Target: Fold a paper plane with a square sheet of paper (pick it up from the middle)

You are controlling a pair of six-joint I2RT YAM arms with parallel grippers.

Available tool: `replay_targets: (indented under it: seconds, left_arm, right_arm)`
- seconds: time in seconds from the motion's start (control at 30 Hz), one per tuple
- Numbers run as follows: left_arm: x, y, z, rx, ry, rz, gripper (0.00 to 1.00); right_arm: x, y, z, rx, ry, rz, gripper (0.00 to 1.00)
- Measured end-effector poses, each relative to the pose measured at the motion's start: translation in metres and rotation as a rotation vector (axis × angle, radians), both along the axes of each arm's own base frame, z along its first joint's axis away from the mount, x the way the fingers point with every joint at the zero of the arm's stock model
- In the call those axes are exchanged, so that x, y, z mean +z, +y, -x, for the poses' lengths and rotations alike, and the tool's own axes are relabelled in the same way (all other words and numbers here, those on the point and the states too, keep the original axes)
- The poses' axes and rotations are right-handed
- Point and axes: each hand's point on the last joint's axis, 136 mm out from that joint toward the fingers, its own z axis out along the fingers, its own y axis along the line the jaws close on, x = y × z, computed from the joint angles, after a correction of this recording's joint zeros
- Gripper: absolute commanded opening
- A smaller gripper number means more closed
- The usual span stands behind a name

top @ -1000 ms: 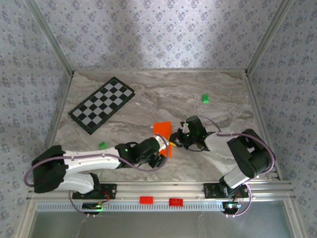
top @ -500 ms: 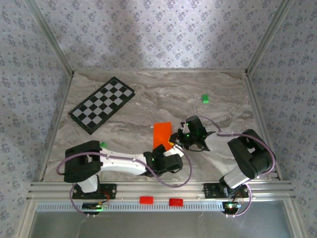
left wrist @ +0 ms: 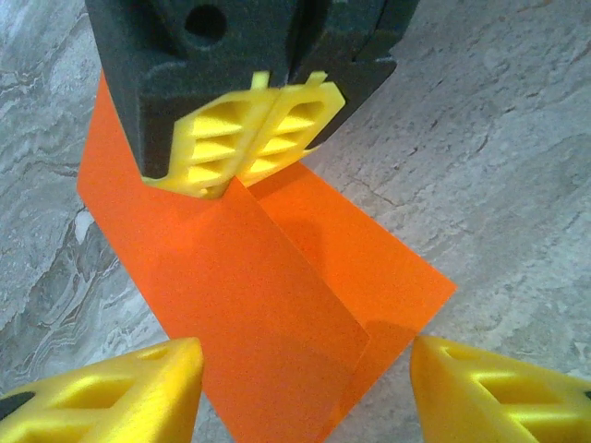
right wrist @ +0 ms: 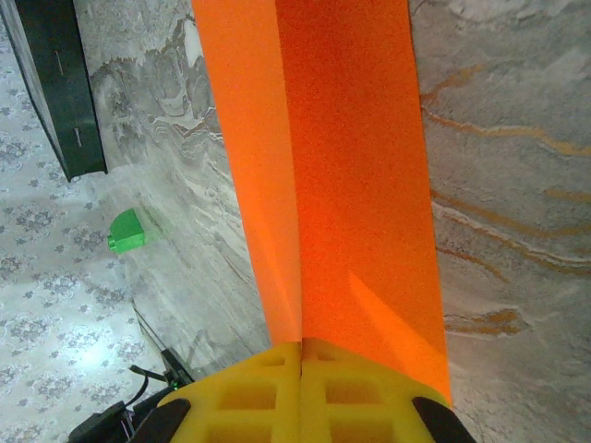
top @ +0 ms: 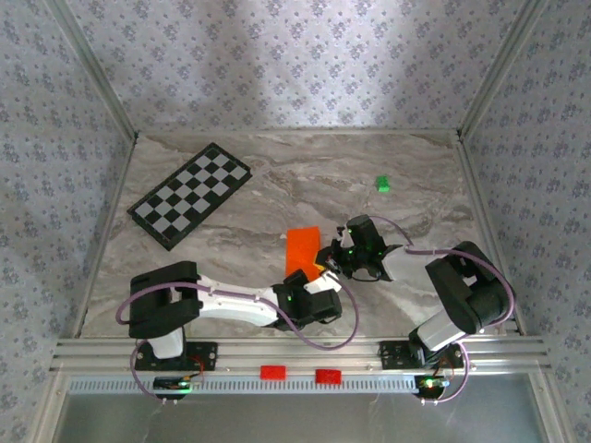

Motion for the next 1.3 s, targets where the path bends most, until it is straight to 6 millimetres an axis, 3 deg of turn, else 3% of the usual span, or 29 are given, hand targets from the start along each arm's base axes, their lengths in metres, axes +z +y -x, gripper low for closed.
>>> replay_targets:
  seconds: [0.63,0.8,0.9,1.1,1.3]
  left_arm:
    - [0.004,-0.001,-0.006,0.01,0.005,0.021,0.17]
    - [0.003,-0.003,-0.004,0.005,0.015,0.031,0.13]
    - [0.003,-0.003,-0.004,0.009,0.022,0.037,0.08]
    - [0.001,0.0,-0.008,0.037,0.094,0.091,0.01]
    - [0.001,0.012,-0.021,0.113,0.294,0.268,0.0]
  right_arm:
    - [0.0,0.0,0.0,0.0,0.0,0.0,0.02]
    - [0.0,0.0,0.0,0.0,0.0,0.0,0.04]
    - [0.0,0.0,0.0,0.0,0.0,0.0,0.1]
    - [0.004,-0.005,0.001,-0.006,-0.008,0.016,0.33]
    - [0.016,-0.046,-0.002,-0.093,-0.063,0.146,0.37]
